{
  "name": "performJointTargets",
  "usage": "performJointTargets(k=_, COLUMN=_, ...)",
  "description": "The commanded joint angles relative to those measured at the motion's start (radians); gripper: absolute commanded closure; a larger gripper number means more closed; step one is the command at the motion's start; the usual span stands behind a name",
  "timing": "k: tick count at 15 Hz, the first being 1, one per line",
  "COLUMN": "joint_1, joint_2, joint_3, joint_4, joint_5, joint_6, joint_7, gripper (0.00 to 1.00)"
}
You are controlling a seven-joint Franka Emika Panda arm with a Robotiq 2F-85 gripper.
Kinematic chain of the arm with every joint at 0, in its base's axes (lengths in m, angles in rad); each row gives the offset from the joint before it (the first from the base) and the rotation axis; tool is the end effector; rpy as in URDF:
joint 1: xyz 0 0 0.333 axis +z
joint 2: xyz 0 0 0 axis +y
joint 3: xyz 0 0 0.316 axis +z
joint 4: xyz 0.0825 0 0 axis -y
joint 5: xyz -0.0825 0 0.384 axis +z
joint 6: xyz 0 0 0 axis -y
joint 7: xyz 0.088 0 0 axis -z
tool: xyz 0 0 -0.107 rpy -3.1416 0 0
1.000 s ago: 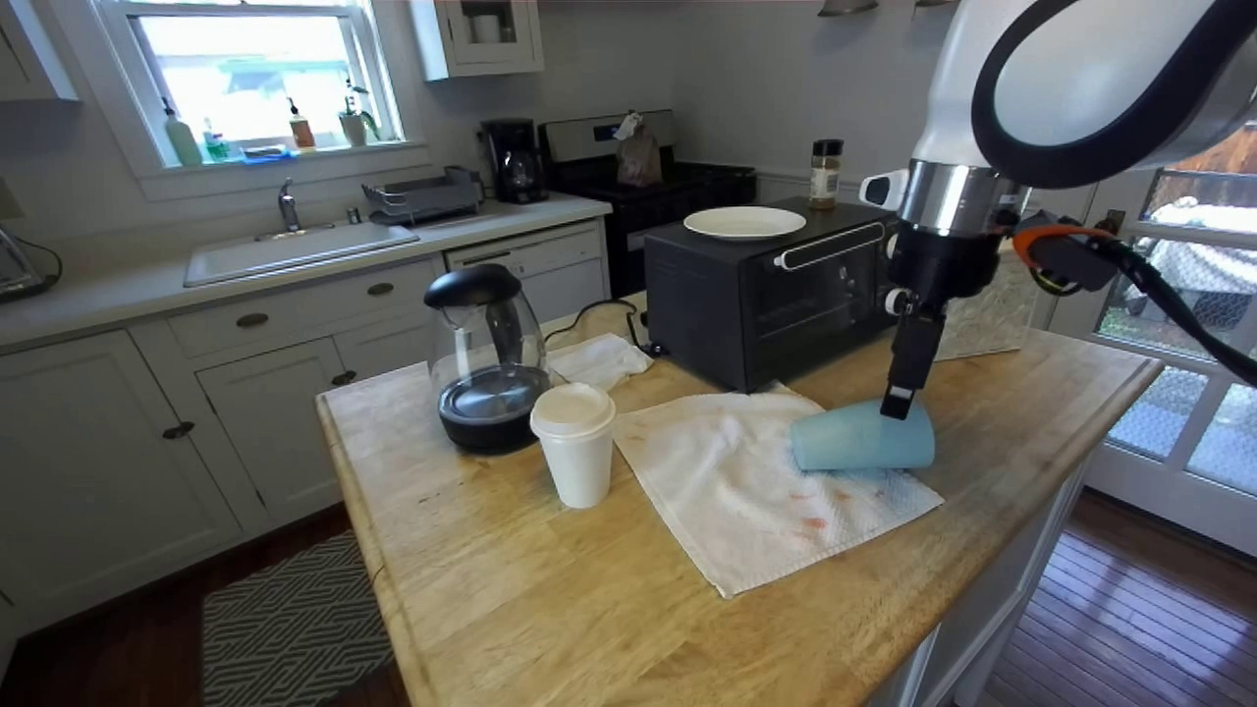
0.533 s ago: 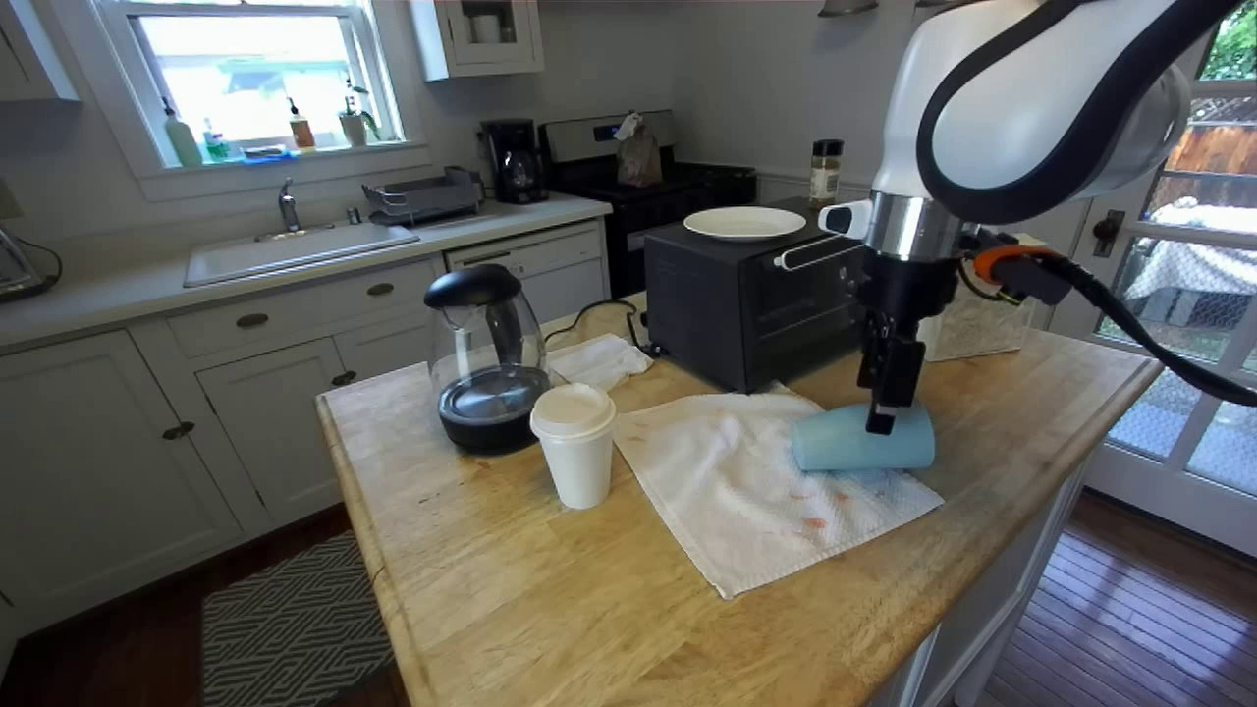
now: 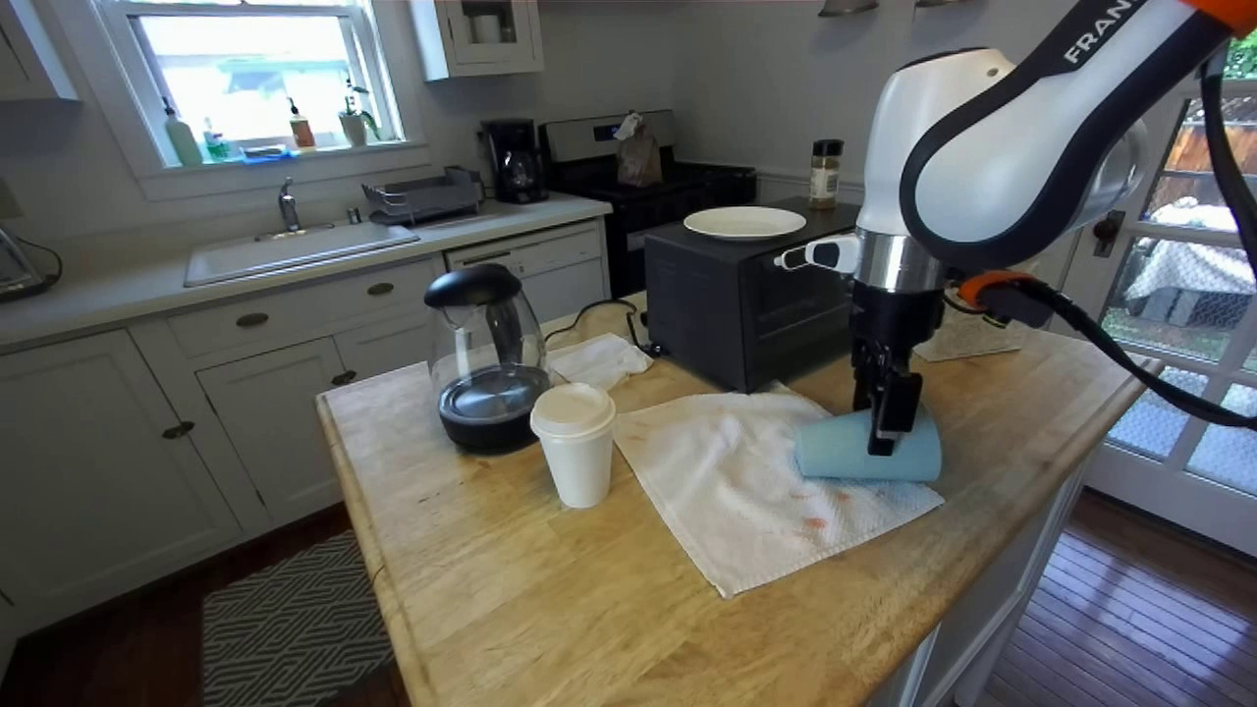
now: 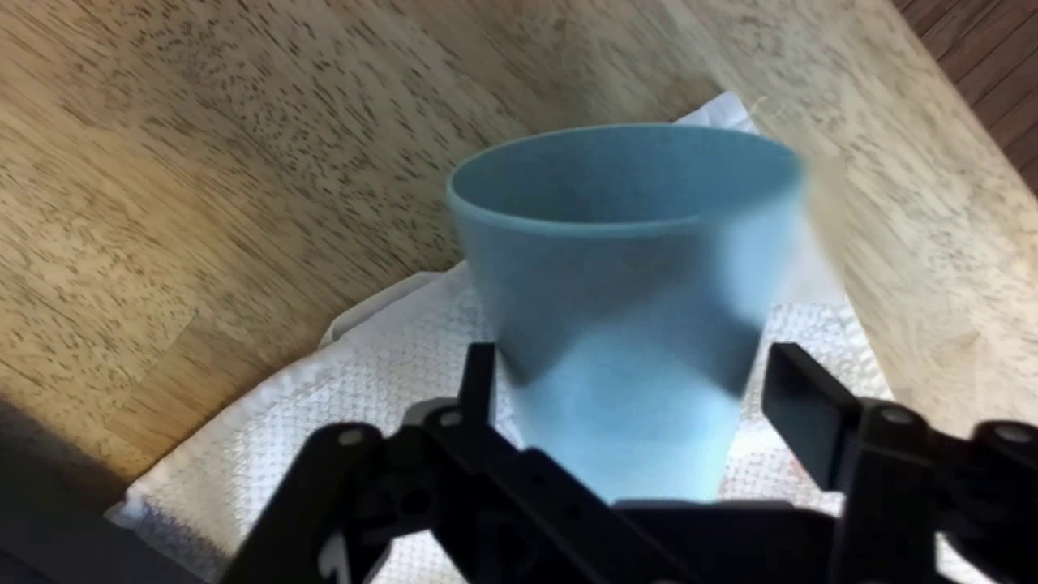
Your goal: Place the light green cup upside down
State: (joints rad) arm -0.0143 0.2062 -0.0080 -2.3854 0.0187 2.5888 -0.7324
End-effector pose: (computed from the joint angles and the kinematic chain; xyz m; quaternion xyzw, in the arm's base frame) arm 0.5041 -0.0117 0.2339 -0.9403 -0.3402 -0.0002 0.0043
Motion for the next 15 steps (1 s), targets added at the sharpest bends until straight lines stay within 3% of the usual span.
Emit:
performJointTargets(k=1, joint_1=-0.035, joint_2=0.034, joint_3=0.018, joint_4=0.022, joint_5=-0.025, joint_6=0.016, joint_7=-0.019, gripper=0.46)
performJointTargets(k=2, joint_1=-0.036, joint_2=0.034, joint_3=0.020, joint_4=0.026, joint_5=-0.025, joint_6=0.017, joint_7=-0.016, gripper=0.08)
performJointTargets(k=5, joint_1=-0.041, joint_2=0.044, joint_3=0.018, joint_4=0.024, joint_5=-0.030, joint_6=0.029, joint_7=-0.005, gripper=0.00)
performJointTargets(k=8, joint_1=-0.048, joint_2=0.060, joint_3=0.020, joint_4=0.024, joint_5=-0.034, joint_6=0.037, joint_7=-0.001, gripper=0.00)
performJointTargets(k=9, joint_1=-0.052, joint_2=0.063, joint_3=0.025, joint_4=0.023, joint_5=-0.025, joint_6=0.037, joint_7=-0.008, gripper=0.06)
performJointTargets(k=10, joint_1=-0.056, joint_2=0.064, joint_3=0.031, joint_4=0.024, joint_5=-0.014, joint_6=0.036, joint_7=-0.012, gripper=0.28)
performJointTargets(k=12, joint_1=-0.067, joint_2=0.072, joint_3=0.043, joint_4=0.026, joint_5=0.006, joint_6=0.036, joint_7=-0.026, gripper=0.31)
performJointTargets(k=13, joint_1=-0.071, joint_2=0.071, joint_3=0.048, joint_4=0.027, joint_5=0.010, joint_6=0.032, joint_7=-0.031, gripper=0.38)
performJointTargets(k=15, joint_1=-0.091, joint_2=0.054, joint_3=0.065, joint_4=0.026, joint_5=0.042, joint_6=0.020, joint_7=-0.056, gripper=0.39)
